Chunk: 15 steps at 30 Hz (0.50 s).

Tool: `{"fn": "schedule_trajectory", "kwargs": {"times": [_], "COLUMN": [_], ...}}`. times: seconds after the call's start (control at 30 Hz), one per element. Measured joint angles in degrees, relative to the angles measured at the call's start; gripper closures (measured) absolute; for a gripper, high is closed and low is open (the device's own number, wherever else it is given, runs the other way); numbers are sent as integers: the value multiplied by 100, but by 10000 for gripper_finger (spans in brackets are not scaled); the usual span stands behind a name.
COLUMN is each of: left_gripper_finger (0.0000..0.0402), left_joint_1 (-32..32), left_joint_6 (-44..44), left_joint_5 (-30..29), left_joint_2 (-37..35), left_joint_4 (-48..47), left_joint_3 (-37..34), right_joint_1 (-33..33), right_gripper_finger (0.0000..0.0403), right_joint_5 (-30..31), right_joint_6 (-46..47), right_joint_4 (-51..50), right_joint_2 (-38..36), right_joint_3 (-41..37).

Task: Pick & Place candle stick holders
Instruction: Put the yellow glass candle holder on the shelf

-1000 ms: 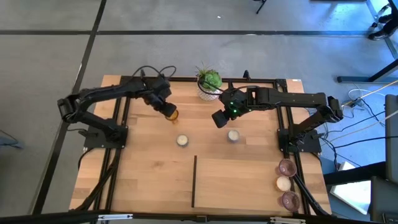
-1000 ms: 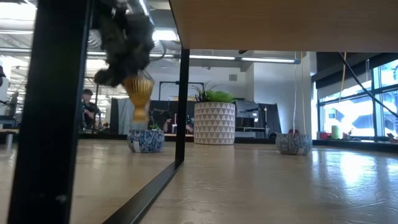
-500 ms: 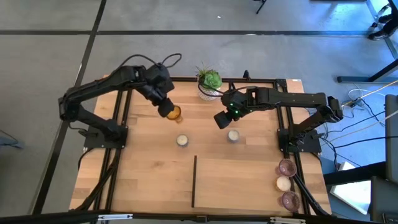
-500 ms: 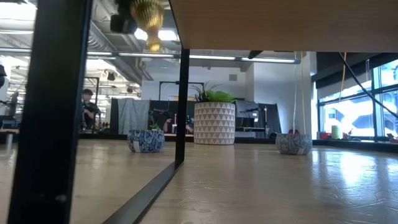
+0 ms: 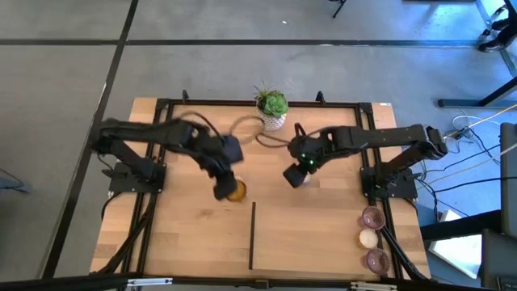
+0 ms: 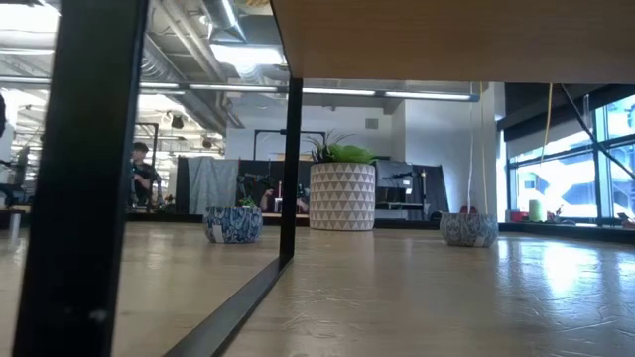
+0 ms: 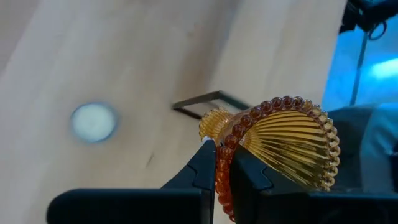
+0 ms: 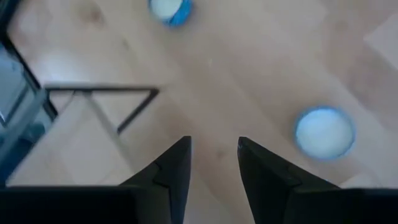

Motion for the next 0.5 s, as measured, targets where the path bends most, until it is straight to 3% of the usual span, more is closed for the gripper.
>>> {"fn": "schedule_trajectory", "kwargs": {"times": [0.17, 0.27, 0.43, 0.5], "left_gripper_finger": [385, 385, 385, 385], "left_joint_1": [-750, -1013, -1214, -1251], "left_joint_6": [-152, -184, -276, -329], "left_joint_5": [-655, -959, -940, -662], "left_joint_2": [1024, 1632, 2520, 2655], "left_joint_4": [-77, -444, -1111, -965], "left_joint_3": [1516, 2516, 3680, 3629], "right_joint_1": [628, 1048, 1587, 1747], "right_gripper_finger": [284, 291, 298, 301], "right_joint_5": [27, 411, 1171, 1469], "right_joint_6": [218, 419, 893, 1012], "right_joint_4": [-290, -495, -836, -875], "right_joint_2": [-175, -329, -574, -682], "right_joint_3": [-2, -2, -2, -2]}}
